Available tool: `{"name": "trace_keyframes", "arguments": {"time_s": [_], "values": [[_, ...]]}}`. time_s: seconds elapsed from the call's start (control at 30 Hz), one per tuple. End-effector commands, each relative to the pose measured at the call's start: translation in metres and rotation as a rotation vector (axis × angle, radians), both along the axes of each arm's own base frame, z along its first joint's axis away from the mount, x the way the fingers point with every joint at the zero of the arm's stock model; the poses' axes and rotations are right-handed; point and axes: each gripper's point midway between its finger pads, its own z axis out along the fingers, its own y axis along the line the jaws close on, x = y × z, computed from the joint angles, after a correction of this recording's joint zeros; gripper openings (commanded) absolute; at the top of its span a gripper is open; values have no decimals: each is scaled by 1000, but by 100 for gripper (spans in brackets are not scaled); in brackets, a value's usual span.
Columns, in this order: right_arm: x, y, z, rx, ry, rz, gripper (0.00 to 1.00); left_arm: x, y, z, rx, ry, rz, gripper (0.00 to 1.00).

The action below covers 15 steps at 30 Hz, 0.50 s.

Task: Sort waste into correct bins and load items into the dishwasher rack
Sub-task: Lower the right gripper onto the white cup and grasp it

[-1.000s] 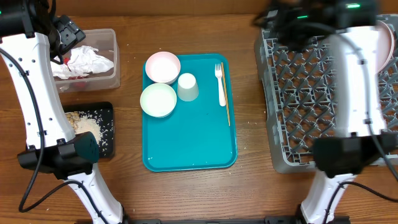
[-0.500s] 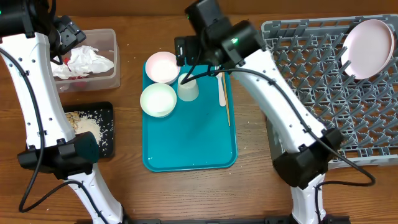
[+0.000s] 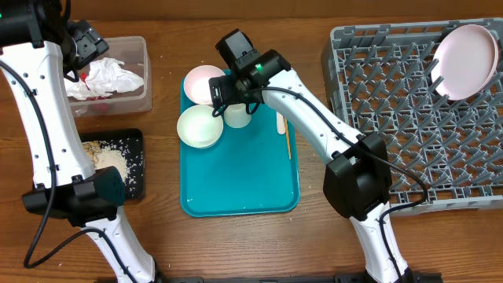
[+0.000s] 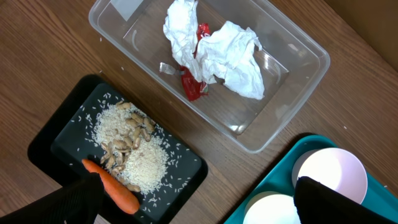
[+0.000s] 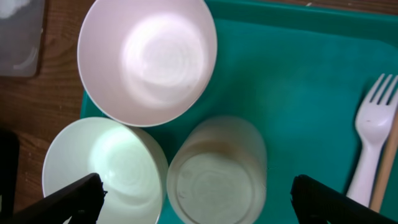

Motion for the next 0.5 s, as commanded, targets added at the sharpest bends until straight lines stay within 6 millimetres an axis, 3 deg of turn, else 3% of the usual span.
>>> {"name": "trace_keyframes", "arguments": {"time_s": [0.0,0.17,0.37,0.47], "values": [[-10,16,-15,12,34,68,100,0,0,-3,13,17,-10,100],[-9,10,-36,-40,48,50,100,0,0,-3,13,18,-10,100],[-10,7,-42,-58,58,47,100,0,0,-3,13,18,-11,100],[-11,6,-43,-66,66,46,89,0,0,-3,13,18,-10,100]]}}
